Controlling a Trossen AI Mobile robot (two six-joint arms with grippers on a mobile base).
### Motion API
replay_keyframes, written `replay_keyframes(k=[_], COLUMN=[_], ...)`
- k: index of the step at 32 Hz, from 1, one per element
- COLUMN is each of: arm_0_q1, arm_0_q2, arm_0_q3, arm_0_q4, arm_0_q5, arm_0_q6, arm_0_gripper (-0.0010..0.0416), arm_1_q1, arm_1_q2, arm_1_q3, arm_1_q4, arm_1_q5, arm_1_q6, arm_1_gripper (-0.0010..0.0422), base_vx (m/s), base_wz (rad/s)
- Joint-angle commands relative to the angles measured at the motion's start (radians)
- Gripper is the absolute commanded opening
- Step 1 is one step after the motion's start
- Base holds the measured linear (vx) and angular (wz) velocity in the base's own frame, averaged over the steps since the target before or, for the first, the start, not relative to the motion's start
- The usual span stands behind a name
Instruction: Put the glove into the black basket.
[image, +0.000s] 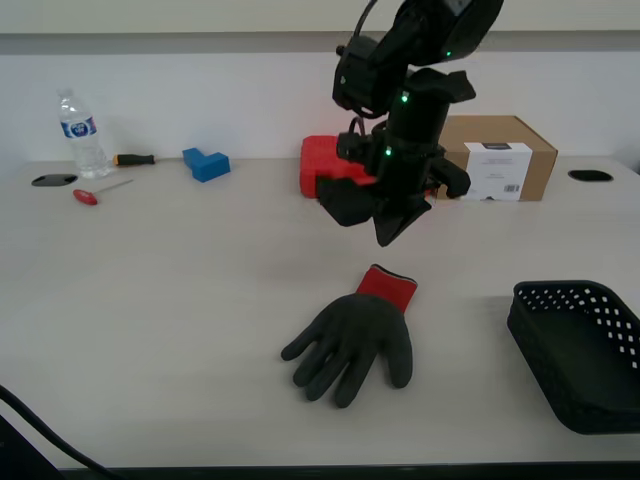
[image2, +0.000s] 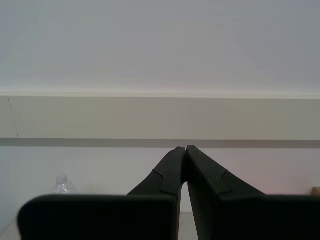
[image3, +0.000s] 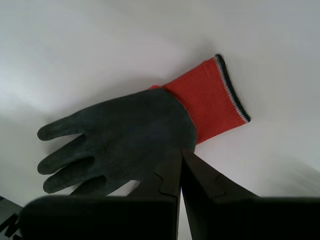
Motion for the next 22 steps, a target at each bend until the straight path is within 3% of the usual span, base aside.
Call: replay_keyframes(k=[1, 3, 7, 13, 15, 18, 21, 22], arm_0_q1=[0.009, 0.013, 0.019, 0.020, 0.021, 0.021, 0.021, 0.021], arm_0_q2=[0.045, 0.070, 0.129, 0.221, 0.247, 0.269, 0.269, 0.269], arm_0_q3=[0.020, 0.024, 0.021, 0.021, 0.021, 0.021, 0.021, 0.022], arm_0_q4=[0.001, 0.020, 0.066, 0.103, 0.107, 0.121, 0.136, 0.144], arm_0_q5=[-0.002, -0.004, -0.024, -0.032, -0.076, -0.115, -0.111, -0.110], arm_0_q6=[-0.001, 0.000, 0.048, 0.072, 0.104, 0.100, 0.098, 0.098], arm_0_gripper=[0.0001, 0.0001, 0.0001, 0.0001, 0.0001, 0.0005, 0.0012, 0.0033], arm_1_q1=[0.000, 0.000, 0.000, 0.000, 0.000, 0.000, 0.000, 0.000], arm_1_q2=[0.000, 0.000, 0.000, 0.000, 0.000, 0.000, 0.000, 0.000], arm_1_q3=[0.002, 0.002, 0.001, 0.002, 0.002, 0.002, 0.002, 0.002], arm_1_q4=[0.006, 0.005, 0.005, 0.001, -0.001, -0.001, -0.002, -0.002], arm_1_q5=[0.000, 0.000, 0.000, 0.000, 0.000, 0.000, 0.000, -0.001], arm_1_q6=[0.000, 0.000, 0.000, 0.000, 0.000, 0.000, 0.000, 0.000], arm_1_gripper=[0.0000, 0.0000, 0.0000, 0.0000, 0.0000, 0.0000, 0.0000, 0.0000], base_vx=[0.000, 0.000, 0.000, 0.000, 0.000, 0.000, 0.000, 0.000], base_wz=[0.000, 0.000, 0.000, 0.000, 0.000, 0.000, 0.000, 0.000])
